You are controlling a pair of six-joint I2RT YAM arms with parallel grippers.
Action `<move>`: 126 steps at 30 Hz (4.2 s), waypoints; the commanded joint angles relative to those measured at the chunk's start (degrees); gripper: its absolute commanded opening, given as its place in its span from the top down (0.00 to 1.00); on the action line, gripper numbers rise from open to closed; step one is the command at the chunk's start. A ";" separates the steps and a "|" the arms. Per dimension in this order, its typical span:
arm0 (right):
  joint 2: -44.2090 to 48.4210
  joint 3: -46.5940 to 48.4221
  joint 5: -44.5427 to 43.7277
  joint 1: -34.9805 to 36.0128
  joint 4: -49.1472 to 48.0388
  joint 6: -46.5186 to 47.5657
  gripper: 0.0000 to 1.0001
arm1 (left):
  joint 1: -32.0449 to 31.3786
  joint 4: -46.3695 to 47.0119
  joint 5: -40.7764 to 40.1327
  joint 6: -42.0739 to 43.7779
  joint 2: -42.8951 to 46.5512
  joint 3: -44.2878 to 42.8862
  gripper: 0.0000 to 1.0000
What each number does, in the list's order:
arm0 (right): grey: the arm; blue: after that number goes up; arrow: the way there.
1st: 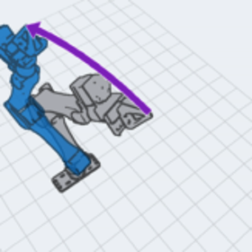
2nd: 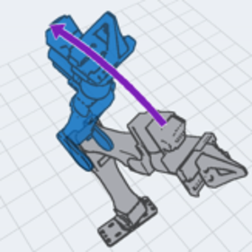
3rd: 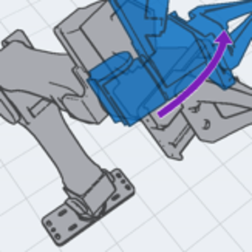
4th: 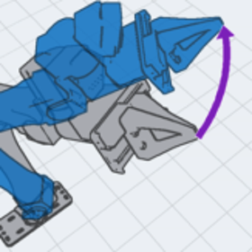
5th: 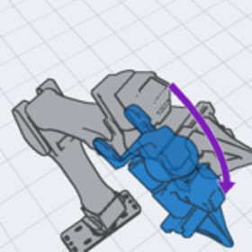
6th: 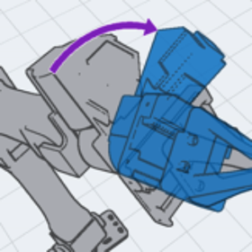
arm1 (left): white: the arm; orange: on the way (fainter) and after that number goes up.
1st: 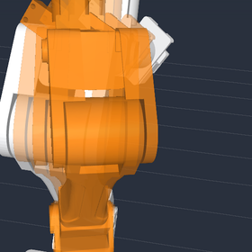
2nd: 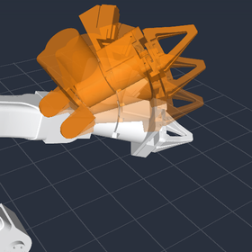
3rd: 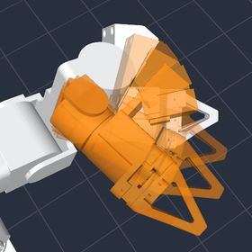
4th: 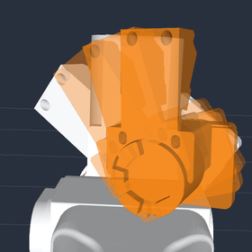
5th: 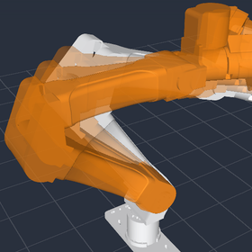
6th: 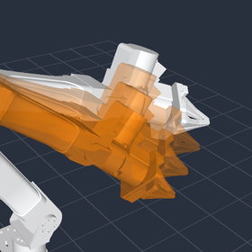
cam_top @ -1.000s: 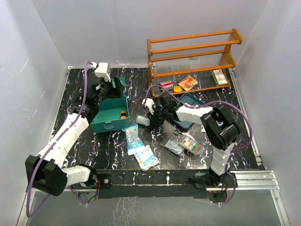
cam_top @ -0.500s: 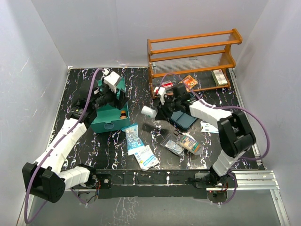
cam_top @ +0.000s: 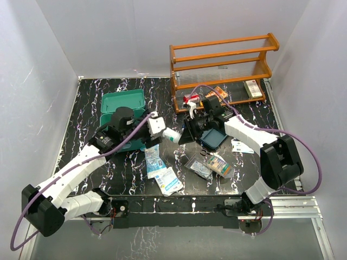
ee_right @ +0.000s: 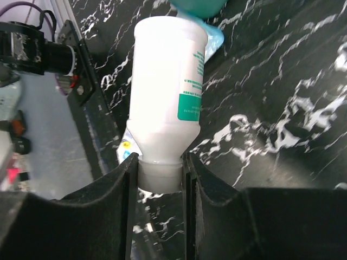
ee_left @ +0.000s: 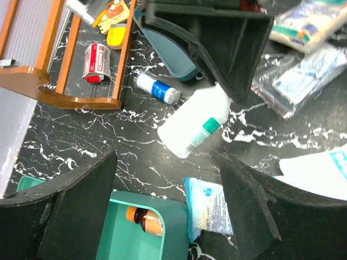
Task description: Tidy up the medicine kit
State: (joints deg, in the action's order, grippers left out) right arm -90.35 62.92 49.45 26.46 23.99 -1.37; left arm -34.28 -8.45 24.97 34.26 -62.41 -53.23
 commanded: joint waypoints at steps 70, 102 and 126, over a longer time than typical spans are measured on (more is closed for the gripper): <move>22.77 3.80 -43.00 -3.96 -0.37 -20.91 0.40 | 2.88 -11.36 -43.58 -55.04 0.42 -5.02 0.58; 1.55 -0.64 -51.09 -3.72 -12.29 -14.80 0.45 | 19.90 4.47 -23.57 -52.54 -10.63 8.86 0.62; -8.50 9.55 -53.88 -3.61 -11.08 -9.75 0.45 | 21.27 7.60 -20.06 -53.06 -24.94 4.61 0.32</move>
State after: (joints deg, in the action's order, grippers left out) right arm -98.89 69.69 -3.11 22.76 15.99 -12.25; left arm -12.95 -1.74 4.40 -18.26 -88.68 -47.09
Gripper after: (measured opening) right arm 0.547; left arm 0.633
